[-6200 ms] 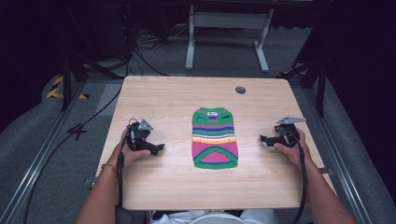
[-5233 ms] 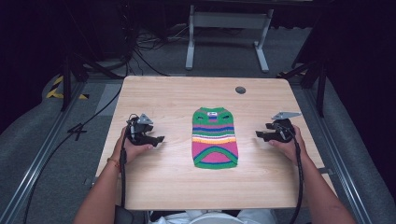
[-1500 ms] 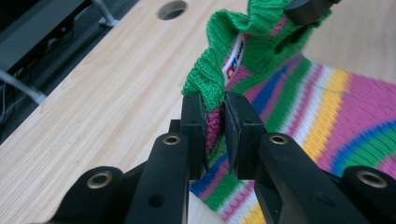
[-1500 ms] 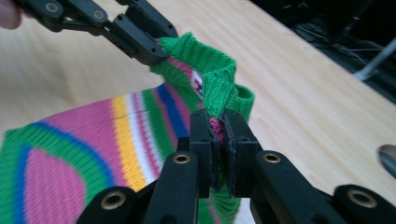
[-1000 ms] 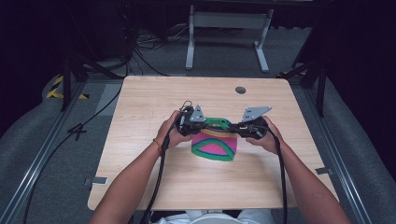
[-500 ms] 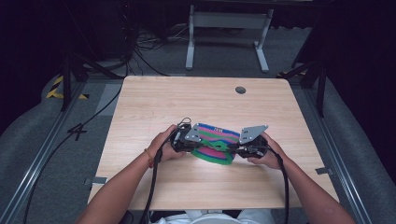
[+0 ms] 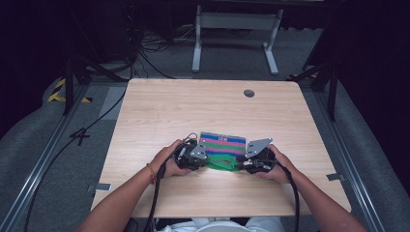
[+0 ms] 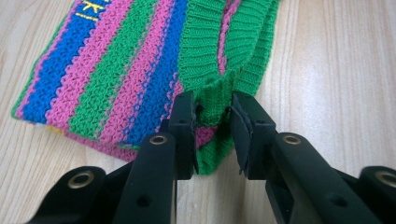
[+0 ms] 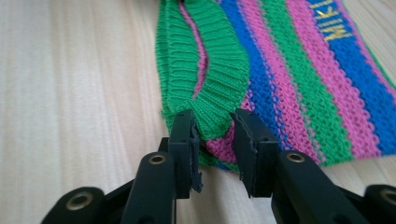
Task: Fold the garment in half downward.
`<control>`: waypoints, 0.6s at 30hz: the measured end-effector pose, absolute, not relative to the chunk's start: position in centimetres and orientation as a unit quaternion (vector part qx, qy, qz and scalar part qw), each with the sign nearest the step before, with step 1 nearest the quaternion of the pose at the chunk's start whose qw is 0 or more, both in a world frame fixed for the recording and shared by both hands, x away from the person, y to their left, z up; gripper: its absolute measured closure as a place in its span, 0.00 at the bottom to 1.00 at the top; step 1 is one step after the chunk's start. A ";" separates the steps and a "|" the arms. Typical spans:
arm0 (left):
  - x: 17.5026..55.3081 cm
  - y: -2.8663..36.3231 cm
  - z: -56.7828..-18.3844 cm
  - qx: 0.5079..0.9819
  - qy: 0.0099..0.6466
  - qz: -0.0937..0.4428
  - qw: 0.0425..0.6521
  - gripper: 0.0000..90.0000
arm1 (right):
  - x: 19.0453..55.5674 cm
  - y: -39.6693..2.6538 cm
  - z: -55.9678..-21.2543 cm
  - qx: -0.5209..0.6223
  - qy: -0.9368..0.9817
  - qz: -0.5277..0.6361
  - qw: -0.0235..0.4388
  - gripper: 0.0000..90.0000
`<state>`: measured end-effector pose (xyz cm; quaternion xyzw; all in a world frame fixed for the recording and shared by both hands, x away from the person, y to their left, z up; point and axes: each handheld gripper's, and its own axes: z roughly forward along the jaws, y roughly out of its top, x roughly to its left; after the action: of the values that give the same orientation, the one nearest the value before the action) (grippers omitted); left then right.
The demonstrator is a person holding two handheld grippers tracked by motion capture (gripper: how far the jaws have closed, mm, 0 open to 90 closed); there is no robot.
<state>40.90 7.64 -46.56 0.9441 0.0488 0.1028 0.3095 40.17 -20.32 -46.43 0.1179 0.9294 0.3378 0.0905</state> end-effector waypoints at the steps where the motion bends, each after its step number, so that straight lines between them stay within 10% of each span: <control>1: 41.0 7.7 -46.6 0.944 0.050 0.108 0.308 0.80 | 40.3 -20.4 -46.5 0.121 0.928 0.339 0.092 0.77; 18: 42.0 6.6 -46.2 0.941 0.099 0.113 0.303 0.68 | 41.8 -21.3 -46.5 0.173 0.915 0.341 0.128 0.70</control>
<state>41.96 6.64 -46.19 0.9412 0.0988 0.1131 0.3025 41.76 -21.34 -46.52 0.1731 0.9152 0.3407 0.1277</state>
